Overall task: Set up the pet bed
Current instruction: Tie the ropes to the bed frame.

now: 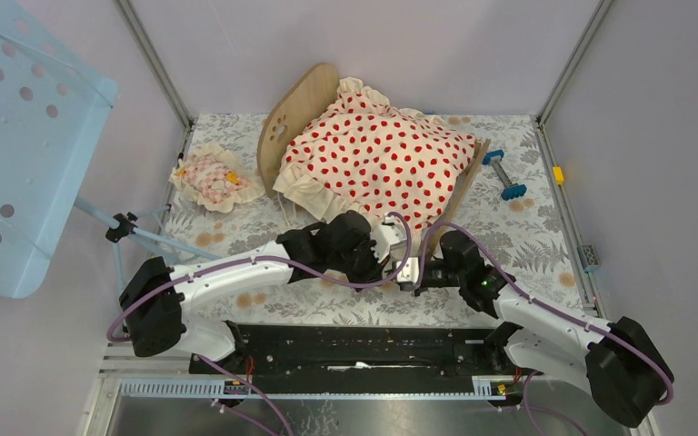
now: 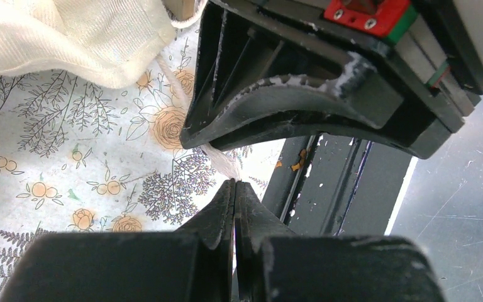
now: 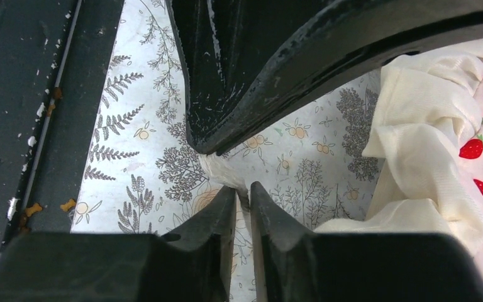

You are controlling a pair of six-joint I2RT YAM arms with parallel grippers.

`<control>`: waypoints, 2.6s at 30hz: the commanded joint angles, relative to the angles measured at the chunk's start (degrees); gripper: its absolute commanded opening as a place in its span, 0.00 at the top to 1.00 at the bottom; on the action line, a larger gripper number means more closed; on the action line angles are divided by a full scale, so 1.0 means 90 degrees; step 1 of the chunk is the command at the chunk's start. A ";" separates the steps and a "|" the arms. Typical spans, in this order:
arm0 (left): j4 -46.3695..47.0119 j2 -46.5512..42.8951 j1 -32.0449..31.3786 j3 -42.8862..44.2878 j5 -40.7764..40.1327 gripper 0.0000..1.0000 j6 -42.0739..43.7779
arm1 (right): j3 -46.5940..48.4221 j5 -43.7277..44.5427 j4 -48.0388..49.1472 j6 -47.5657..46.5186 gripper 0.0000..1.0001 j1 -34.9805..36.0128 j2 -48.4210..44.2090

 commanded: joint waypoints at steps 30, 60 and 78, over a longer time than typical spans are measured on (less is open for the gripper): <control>0.3649 0.0303 0.0663 -0.1223 -0.0296 0.54 -0.2791 | 0.0459 0.1568 -0.3670 0.0073 1.00 0.0046 -0.1957; 0.5949 0.2193 0.0063 -0.1182 -0.2301 0.36 -0.3599 | 0.0104 0.1795 -0.3683 0.0795 1.00 0.0050 -0.3031; 0.6987 0.2490 0.0042 -0.1301 -0.2278 0.30 -0.4484 | 0.0062 0.1509 -0.3702 0.0775 1.00 0.0045 -0.3037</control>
